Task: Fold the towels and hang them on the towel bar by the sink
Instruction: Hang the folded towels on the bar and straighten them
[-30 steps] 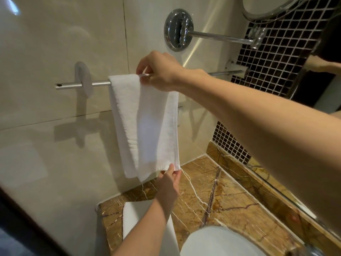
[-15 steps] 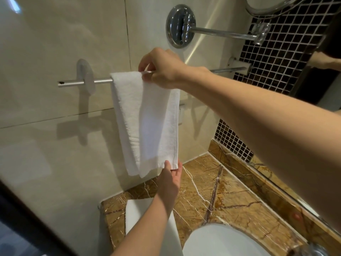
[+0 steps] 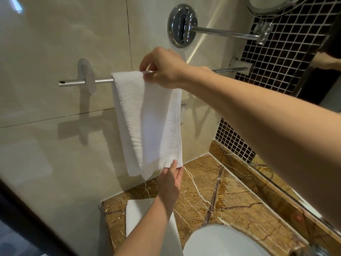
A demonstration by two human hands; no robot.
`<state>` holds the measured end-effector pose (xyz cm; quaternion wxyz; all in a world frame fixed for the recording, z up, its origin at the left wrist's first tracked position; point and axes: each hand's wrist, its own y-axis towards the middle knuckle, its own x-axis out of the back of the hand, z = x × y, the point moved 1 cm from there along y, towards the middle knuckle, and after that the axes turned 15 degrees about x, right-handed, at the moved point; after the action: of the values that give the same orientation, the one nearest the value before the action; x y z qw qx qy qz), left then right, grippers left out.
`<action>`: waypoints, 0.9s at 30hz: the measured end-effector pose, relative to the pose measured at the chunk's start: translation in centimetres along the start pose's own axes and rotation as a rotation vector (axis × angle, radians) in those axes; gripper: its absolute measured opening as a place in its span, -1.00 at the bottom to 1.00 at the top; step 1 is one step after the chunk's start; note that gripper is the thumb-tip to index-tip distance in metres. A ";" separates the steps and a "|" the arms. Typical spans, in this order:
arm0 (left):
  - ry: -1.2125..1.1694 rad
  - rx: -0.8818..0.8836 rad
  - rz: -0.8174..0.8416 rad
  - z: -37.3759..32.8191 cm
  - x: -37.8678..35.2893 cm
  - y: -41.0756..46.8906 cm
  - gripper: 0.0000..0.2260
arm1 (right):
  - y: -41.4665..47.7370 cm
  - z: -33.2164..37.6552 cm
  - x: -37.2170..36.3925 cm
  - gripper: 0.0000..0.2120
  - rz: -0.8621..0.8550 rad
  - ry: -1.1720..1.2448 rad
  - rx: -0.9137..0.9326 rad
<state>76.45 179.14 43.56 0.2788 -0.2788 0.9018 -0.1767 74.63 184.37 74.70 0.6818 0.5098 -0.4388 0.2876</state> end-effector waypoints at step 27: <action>-0.348 0.213 0.067 -0.2 -0.3 0.5 -0.81 | -0.1 0.2 0.1 -0.81 0.007 -0.005 -0.004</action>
<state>76.34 179.77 43.59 0.4642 -0.2441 0.8249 -0.2108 74.71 184.11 74.74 0.6807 0.5075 -0.4430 0.2879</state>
